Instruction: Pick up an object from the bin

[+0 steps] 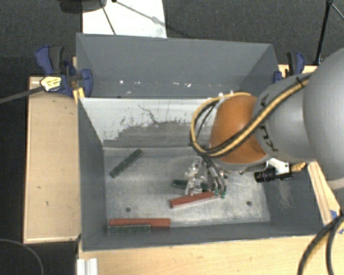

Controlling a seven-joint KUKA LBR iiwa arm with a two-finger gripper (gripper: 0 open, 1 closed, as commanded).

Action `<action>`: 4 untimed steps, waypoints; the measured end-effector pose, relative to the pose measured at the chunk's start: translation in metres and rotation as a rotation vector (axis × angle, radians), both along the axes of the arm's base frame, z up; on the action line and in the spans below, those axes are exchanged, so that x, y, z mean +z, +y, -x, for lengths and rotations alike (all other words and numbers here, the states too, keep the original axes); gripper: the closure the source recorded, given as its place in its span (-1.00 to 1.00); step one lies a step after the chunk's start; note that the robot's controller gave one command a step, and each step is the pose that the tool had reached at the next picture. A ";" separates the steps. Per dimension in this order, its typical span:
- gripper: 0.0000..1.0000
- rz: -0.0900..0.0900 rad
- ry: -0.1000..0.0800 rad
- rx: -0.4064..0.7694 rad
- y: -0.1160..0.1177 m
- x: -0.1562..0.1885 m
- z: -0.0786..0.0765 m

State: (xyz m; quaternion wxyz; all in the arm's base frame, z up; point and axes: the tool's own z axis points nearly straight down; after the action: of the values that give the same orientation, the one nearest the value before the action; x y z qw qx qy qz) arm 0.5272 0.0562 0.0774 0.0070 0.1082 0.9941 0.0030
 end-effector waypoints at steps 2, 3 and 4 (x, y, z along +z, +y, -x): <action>1.00 0.003 0.009 0.001 -0.001 0.004 0.002; 1.00 0.005 0.020 0.001 -0.001 0.014 0.004; 1.00 0.004 0.017 0.002 -0.001 0.035 0.003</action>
Offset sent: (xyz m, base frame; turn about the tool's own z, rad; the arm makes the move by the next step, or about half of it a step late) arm 0.0001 0.0001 0.0187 -0.0001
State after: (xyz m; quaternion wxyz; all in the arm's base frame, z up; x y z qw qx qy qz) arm 0.5239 0.0552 0.1126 -0.0014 0.1073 0.9942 0.0000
